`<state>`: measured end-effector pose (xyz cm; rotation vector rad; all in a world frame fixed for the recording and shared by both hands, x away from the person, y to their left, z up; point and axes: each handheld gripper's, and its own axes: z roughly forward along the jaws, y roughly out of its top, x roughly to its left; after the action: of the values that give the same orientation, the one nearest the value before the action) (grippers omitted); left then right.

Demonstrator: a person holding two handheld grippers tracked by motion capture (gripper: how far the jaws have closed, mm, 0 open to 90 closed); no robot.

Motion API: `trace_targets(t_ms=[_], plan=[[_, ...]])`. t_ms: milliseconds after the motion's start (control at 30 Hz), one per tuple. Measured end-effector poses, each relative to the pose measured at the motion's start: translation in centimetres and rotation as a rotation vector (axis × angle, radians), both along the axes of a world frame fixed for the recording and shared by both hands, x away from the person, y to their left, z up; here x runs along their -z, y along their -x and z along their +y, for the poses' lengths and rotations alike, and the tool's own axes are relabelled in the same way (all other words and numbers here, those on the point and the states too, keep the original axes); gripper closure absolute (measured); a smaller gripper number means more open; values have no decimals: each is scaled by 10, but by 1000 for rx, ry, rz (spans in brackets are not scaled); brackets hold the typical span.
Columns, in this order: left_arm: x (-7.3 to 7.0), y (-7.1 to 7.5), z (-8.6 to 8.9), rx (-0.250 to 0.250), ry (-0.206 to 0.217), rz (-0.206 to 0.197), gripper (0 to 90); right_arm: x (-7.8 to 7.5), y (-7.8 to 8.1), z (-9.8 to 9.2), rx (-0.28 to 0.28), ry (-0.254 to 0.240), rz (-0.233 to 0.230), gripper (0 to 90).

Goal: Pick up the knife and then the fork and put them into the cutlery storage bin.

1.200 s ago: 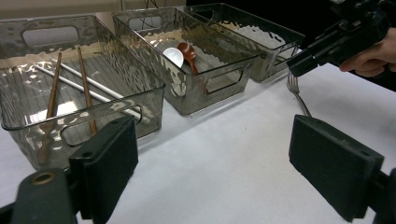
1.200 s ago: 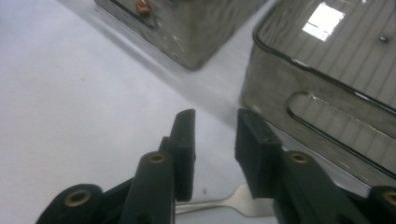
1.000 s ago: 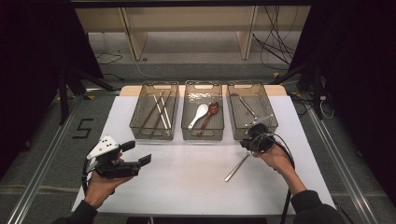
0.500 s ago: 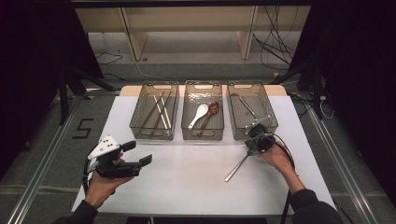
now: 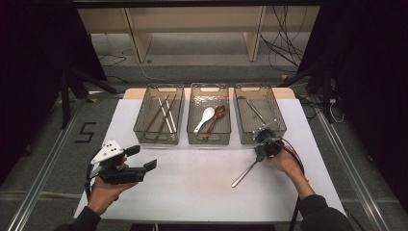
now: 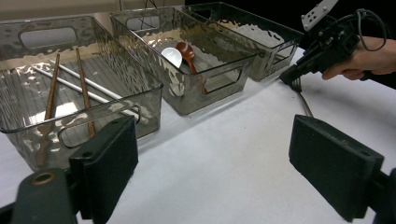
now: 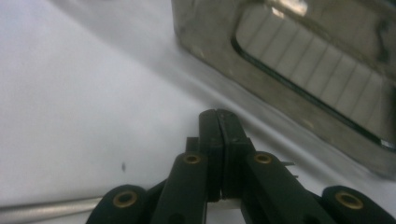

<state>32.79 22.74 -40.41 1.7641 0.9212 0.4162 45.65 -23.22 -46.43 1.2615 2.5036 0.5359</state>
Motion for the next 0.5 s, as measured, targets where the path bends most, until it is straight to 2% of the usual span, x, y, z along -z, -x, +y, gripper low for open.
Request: trace_targets(t_ms=[200,367,500], plan=[[0,0,1,-5,6,2,150,-4,14,-16,23,18,73,900],[1,0,1,-4,3,4,151,-7,32,-21,18,62,121,900],[0,0,1,-6,2,3,151,-8,46,-26,2,61,154,900]])
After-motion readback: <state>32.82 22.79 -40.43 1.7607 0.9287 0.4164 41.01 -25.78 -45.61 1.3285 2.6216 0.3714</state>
